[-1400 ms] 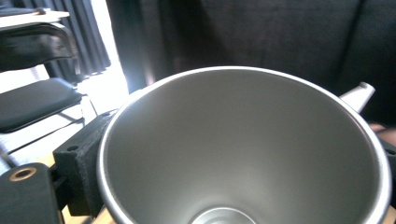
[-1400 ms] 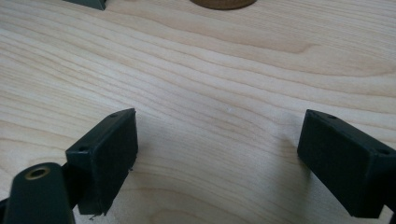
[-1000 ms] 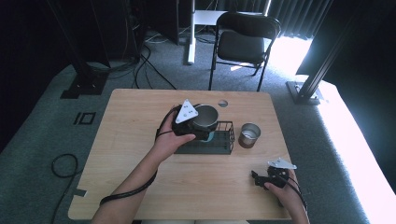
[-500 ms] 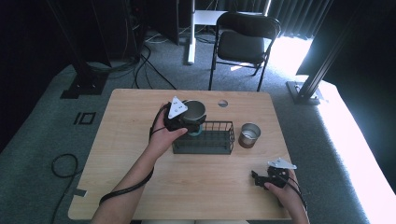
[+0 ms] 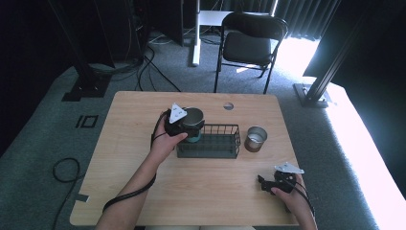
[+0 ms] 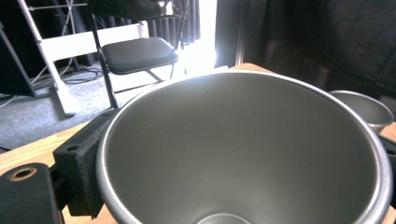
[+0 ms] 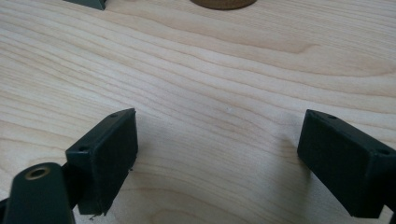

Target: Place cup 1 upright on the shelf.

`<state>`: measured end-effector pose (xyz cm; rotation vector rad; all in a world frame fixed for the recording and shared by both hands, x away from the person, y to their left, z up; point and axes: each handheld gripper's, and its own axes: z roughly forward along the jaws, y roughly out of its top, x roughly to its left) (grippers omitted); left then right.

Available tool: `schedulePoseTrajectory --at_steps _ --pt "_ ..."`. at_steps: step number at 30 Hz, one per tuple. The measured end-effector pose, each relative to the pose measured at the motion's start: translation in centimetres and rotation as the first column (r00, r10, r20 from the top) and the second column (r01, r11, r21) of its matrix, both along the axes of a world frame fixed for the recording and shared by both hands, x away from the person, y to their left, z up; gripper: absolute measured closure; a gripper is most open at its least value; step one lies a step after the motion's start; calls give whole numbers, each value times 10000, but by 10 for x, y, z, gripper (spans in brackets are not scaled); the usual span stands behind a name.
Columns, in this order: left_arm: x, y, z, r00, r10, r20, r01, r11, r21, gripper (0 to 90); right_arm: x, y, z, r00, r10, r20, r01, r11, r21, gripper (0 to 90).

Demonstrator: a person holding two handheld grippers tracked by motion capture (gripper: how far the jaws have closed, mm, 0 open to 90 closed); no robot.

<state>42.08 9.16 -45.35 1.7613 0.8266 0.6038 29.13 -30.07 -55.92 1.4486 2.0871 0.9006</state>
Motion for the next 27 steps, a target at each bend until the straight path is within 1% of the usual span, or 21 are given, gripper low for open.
schedulePoseTrajectory --at_steps 2,4,7,8,9,10,15,18,21,23,25,26,27 --pt "1 0 -3 10000 -29 -8 29 10000 -55 98 0 0 0 10000 0 -1 0 10000 3 117" --pt "2 0 -5 10000 68 38 -68 9999 -132 98 0 0 0 10000 -1 -3 1 10000 3 118" --pt "4 -1 -6 10000 49 -39 -49 10000 -22 98 0 0 0 10000 -1 -3 1 10000 3 118" --pt "5 -2 -7 10000 3 -90 -3 10000 51 98 0 0 0 10000 -1 -3 1 10000 4 118" --pt "5 -2 -8 9999 23 -137 -23 10000 39 98 0 0 0 10000 -2 -2 2 10000 4 117" --pt "5 -3 -10 9997 -26 -227 30 9999 134 98 0 0 0 10000 -2 -3 2 10000 3 118" --pt "3 -4 -17 9996 -46 -268 52 9998 215 98 0 0 0 10000 -2 -3 2 10000 4 117" --pt "1 -4 -20 9999 -9 -148 11 9999 102 98 0 0 0 10000 -1 -2 1 10000 3 118" --pt "-2 -5 -20 10000 -43 -87 45 9997 260 97 0 0 0 10000 -2 -3 2 10000 4 118" --pt "-3 -5 -19 9995 -182 -252 187 9996 197 78 0 0 0 10000 -3 -3 3 10000 4 118" --pt "-4 -5 -18 9993 -261 -248 272 9986 446 31 0 0 0 10000 -1 -3 1 10000 2 118" --pt "-5 -5 -17 9987 -409 -294 421 9982 418 24 0 0 0 10000 -1 -2 1 10000 4 118" --pt "-6 -5 -17 9986 -426 -306 438 9982 418 24 0 0 0 10000 -2 -4 2 10000 2 118"
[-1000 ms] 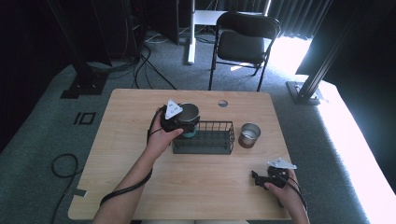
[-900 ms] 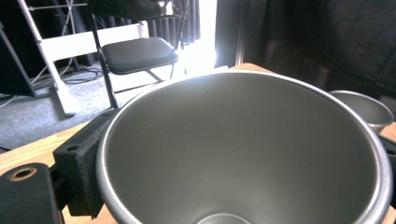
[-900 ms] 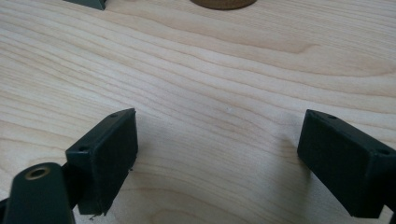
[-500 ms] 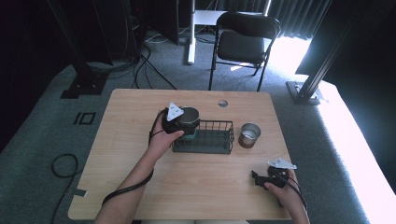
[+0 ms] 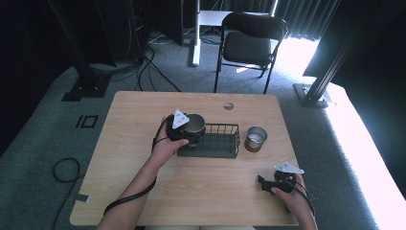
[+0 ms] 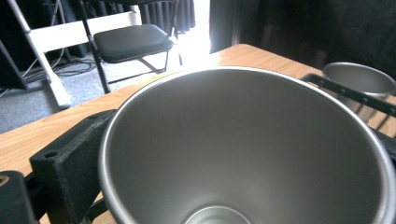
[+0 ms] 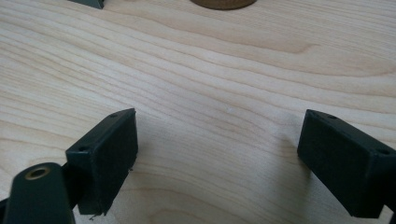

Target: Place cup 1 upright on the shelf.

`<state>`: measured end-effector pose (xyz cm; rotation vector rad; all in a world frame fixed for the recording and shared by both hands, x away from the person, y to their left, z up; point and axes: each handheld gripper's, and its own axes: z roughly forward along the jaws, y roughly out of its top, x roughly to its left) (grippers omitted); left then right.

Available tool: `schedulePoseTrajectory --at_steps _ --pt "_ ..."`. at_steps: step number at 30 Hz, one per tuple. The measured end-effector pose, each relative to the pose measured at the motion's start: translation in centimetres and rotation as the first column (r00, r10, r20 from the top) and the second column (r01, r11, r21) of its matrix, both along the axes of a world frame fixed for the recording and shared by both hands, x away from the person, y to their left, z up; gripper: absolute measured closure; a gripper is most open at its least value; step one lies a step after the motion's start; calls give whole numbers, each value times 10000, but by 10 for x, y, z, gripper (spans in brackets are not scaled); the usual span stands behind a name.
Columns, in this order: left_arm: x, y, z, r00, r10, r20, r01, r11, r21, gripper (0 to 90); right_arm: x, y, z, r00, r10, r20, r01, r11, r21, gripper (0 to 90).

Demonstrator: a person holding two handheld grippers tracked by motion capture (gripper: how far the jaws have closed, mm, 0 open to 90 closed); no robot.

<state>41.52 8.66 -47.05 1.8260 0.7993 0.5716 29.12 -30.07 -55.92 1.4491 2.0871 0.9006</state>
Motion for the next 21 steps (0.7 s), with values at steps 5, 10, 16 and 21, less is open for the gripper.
schedulePoseTrajectory --at_steps 5,10,16,21 --pt "-3 0 2 10000 81 -30 -81 9999 110 24 0 0 0 10000 1 1 -1 10000 1 117" --pt "-7 3 5 9994 352 -23 -351 9992 164 23 0 0 0 10000 0 1 0 10000 3 118" --pt "-13 8 7 9993 362 67 -364 9988 313 23 0 0 0 10000 2 3 -2 10000 0 118" --pt "-19 11 8 9997 245 49 -246 9991 335 23 0 0 0 10000 1 2 -1 10000 1 118"
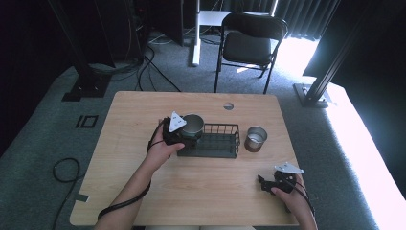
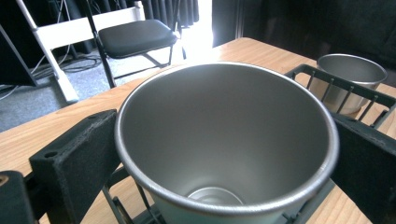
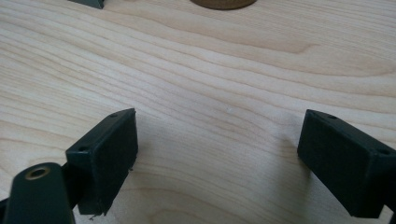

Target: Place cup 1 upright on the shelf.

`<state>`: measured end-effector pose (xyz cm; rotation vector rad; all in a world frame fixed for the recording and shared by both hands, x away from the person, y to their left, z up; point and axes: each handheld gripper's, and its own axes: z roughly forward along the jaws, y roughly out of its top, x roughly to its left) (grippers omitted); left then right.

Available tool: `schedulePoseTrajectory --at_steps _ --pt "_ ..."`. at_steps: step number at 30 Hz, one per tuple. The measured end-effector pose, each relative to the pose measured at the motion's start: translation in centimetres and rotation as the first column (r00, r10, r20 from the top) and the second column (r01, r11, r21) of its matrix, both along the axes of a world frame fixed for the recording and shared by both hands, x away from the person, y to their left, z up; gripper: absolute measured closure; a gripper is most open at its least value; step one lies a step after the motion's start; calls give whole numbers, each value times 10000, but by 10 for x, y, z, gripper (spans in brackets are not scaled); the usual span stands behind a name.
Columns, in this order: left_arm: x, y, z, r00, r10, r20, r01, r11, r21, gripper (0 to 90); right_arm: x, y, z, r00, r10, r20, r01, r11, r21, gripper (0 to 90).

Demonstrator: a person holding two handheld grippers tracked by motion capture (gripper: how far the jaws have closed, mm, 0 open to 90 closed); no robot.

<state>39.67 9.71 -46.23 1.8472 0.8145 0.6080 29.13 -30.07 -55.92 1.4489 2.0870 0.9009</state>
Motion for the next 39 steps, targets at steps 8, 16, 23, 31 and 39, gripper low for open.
schedulePoseTrajectory --at_steps 8,16,23,31,39 --pt "-9 8 -1 9999 -91 -93 91 9999 58 23 0 0 0 10000 4 7 -4 10000 -5 117" --pt "-21 18 -3 9997 -168 -153 169 9999 26 23 0 0 0 10000 8 5 -8 10000 -8 118" --pt "-27 27 -5 9998 -136 -169 137 9999 50 24 0 0 0 10000 -3 -1 3 10000 2 118" --pt "-35 42 -10 9996 -16 -290 22 9997 226 24 0 0 0 10000 0 -1 0 10000 0 118" --pt "-41 57 -13 9992 218 -326 -211 9995 213 23 0 0 0 10000 -1 -2 1 10000 0 118"
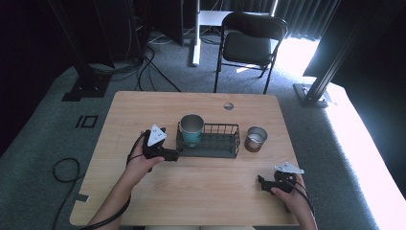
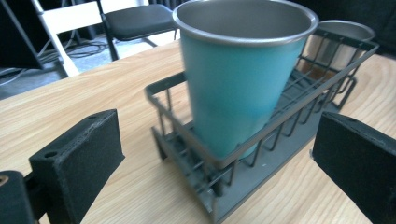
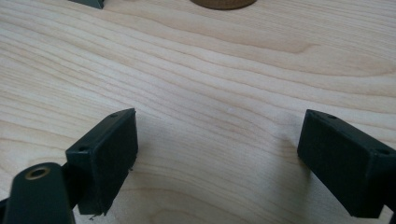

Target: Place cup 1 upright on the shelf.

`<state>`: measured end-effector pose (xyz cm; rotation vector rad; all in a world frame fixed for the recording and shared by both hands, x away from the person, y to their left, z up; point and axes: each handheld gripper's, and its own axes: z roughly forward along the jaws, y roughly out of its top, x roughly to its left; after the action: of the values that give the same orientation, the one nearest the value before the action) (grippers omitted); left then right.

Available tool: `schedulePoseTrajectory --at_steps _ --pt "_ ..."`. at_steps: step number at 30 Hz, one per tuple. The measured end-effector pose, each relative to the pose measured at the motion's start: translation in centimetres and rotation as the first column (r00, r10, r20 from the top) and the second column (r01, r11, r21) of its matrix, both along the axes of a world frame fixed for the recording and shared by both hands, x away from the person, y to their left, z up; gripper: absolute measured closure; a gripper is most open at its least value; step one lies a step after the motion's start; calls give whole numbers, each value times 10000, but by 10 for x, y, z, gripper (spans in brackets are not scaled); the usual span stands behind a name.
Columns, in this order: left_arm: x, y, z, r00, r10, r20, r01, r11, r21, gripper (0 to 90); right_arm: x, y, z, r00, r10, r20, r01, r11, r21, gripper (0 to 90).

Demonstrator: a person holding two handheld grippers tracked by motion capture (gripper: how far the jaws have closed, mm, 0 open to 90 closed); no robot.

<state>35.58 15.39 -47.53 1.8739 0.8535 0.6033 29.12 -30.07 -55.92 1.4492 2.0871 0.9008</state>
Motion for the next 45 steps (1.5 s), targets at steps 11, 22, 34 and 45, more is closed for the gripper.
schedulePoseTrajectory --at_steps 11,22,34,45 --pt "-8 25 -6 9989 428 -165 -427 9991 23 23 0 0 0 10000 4 1 -4 10000 -3 118" --pt "-16 57 -23 9921 1142 -515 -1141 9935 53 24 0 0 0 10000 2 1 -2 10000 -3 118" --pt "-27 95 -39 9728 2101 -977 -2101 9776 99 24 0 0 0 10000 4 1 -4 10000 -5 117" --pt "-37 108 -56 9533 2607 -1522 -2609 9652 188 24 0 0 0 10000 1 1 -1 10000 -3 118"
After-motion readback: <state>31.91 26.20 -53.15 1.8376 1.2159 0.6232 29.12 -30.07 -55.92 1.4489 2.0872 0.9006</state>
